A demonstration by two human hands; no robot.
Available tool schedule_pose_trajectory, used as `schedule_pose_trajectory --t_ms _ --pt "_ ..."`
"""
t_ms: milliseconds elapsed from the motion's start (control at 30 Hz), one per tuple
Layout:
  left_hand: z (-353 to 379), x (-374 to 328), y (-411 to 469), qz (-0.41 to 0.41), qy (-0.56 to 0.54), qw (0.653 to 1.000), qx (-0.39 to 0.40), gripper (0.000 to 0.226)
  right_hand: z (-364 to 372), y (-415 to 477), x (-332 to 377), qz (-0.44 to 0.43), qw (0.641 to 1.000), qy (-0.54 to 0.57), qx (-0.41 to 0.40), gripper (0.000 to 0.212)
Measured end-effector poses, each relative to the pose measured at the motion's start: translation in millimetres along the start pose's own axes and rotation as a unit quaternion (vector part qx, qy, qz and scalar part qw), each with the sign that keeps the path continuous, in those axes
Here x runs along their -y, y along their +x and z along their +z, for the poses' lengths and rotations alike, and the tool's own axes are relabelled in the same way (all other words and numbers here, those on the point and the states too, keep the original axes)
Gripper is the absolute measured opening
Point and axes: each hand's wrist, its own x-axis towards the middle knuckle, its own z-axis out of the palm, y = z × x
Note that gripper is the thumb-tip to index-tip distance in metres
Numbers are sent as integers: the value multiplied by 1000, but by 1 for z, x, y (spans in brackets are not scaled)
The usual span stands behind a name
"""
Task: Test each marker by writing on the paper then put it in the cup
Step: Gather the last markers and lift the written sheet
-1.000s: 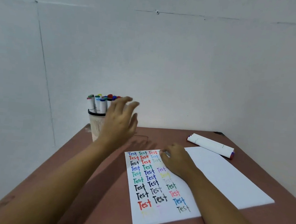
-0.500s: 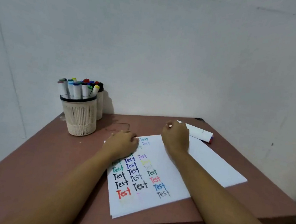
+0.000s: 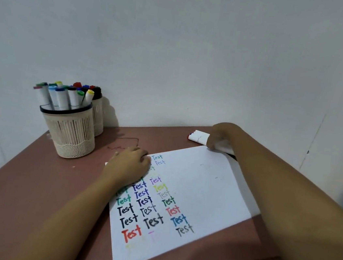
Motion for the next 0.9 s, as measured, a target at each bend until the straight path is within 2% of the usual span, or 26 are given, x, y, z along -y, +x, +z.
schedule_pose_trajectory --t_ms 100,167,267,467,600,833,900 --pt "2 1 1 -8 1 1000 -1 38 -6 0 0 -3 998 -61 2 42" --pt "2 2 1 -11 3 1000 0 39 4 23 -7 11 997 -70 -27 26" --pt "3 2 1 -15 3 1000 -2 40 19 48 -11 32 992 -19 -122 25" --pt "1 1 -2 -12 3 1000 1 40 31 51 -14 1 971 1 -240 9" --pt "-4 -1 -4 -14 -4 1000 8 36 35 39 -18 -22 953 38 -299 10" --pt "-12 -3 -2 -24 -27 998 43 31 29 0 -23 -58 974 -6 -219 27" --pt "-16 -6 1 -18 -37 996 79 32 30 -12 -24 -61 978 -7 -197 23"
